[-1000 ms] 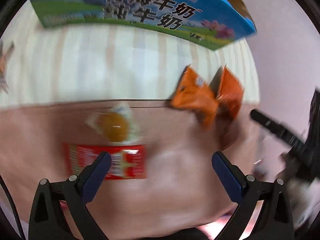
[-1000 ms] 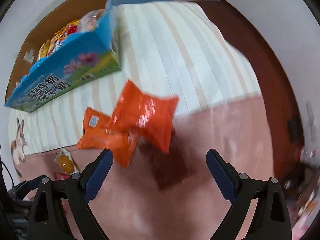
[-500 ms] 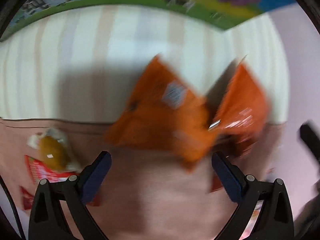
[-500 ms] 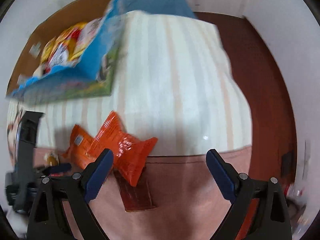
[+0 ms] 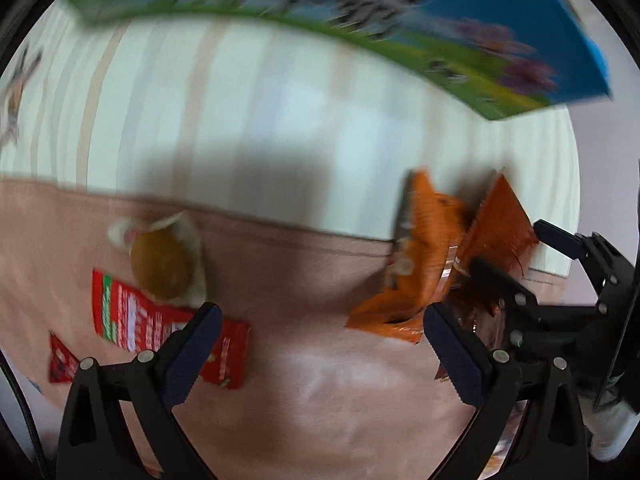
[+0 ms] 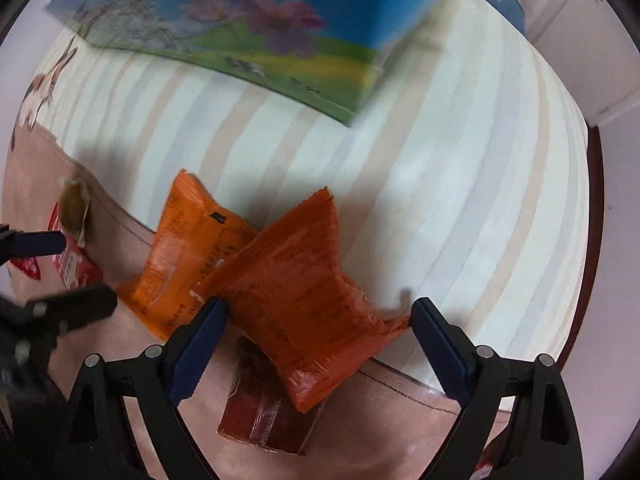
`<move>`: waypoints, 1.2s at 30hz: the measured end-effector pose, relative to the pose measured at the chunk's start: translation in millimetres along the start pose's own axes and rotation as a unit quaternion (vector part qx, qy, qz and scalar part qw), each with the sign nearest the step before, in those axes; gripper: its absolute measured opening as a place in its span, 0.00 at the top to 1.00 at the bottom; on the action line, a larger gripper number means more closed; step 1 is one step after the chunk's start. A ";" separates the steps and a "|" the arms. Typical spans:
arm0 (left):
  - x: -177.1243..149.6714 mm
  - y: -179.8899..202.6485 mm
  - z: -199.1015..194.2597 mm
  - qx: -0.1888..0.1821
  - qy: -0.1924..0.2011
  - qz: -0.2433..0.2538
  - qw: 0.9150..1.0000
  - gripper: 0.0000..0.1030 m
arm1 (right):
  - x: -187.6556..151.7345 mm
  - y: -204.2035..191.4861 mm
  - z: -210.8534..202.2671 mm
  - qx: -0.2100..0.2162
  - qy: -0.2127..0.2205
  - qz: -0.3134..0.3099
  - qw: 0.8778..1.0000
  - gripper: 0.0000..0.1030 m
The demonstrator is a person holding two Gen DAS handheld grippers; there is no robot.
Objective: Organize snacks
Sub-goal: 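Grasp an orange chip bag with left tool while right tool grasps another orange bag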
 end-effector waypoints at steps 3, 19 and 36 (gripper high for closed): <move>4.3 29.8 2.7 -0.003 0.005 0.047 0.999 0.01 | -7.4 28.3 -7.6 0.001 0.004 0.081 0.997 0.17; 18.8 76.1 51.2 0.034 -0.025 0.136 0.990 0.29 | -44.4 99.7 -33.9 -0.005 -0.006 0.140 0.990 0.16; 2.6 12.8 70.4 0.005 -0.059 0.009 0.998 0.25 | -53.3 60.8 0.6 0.046 -0.027 0.250 0.967 0.33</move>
Point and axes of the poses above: each gripper's, at about its wrist camera, not at the fingertips, and z roughly the way its jaws point, y to its right, x to its top, the point moved 9 cm from there along z, roughly the way its jaws point, and after that the axes turned 11 degrees about y, right-handed, at the moved point
